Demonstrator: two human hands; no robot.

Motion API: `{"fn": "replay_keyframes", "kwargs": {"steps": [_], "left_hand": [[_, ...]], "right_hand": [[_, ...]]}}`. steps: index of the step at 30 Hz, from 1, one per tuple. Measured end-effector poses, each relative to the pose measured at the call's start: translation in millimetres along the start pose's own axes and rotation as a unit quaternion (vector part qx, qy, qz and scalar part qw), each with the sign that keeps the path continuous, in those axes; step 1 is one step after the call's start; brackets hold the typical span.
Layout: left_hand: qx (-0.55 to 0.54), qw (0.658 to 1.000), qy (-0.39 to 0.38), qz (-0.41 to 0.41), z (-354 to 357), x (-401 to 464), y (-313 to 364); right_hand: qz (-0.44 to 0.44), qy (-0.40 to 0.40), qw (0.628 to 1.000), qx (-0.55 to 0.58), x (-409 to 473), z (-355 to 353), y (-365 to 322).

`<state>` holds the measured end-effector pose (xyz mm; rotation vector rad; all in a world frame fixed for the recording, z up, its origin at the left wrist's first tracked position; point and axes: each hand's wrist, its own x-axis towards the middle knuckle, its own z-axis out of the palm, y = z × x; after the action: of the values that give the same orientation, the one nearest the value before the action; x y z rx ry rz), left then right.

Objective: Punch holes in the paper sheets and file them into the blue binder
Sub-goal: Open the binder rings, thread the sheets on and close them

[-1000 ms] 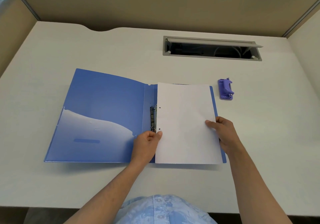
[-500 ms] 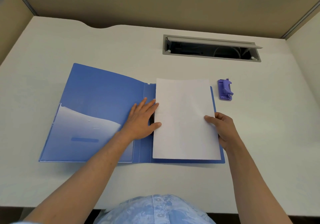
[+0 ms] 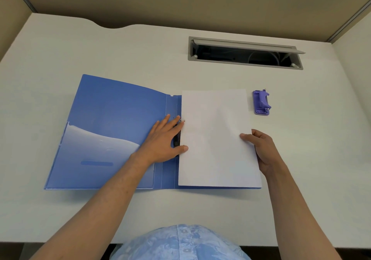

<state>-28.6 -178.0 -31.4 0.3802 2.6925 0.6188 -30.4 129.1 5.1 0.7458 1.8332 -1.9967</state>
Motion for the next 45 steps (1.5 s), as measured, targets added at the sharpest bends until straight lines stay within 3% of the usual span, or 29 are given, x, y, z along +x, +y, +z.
{"fn": "replay_keyframes", "kwargs": {"steps": [10, 17, 21, 38, 45], "left_hand": [[-0.033, 0.999, -0.030, -0.004, -3, 4, 6], [-0.197, 0.980, -0.019, -0.027, -7, -3, 0], [-0.233, 0.971, -0.007, -0.058, -5, -6, 2], [-0.235, 0.966, -0.008, -0.110, 0, -7, 15], [-0.159, 0.983, 0.005, -0.089, 7, -9, 18]], "right_hand": [[0.000, -0.007, 1.000, 0.022, -4, -3, 0], [-0.001, -0.008, 1.000, 0.027, -2, -3, 0], [0.001, -0.011, 1.000, 0.029, -3, -2, 2], [-0.004, -0.005, 1.000, 0.022, -5, -4, 5], [-0.003, 0.020, 1.000, -0.003, 2, -8, 9]]}}
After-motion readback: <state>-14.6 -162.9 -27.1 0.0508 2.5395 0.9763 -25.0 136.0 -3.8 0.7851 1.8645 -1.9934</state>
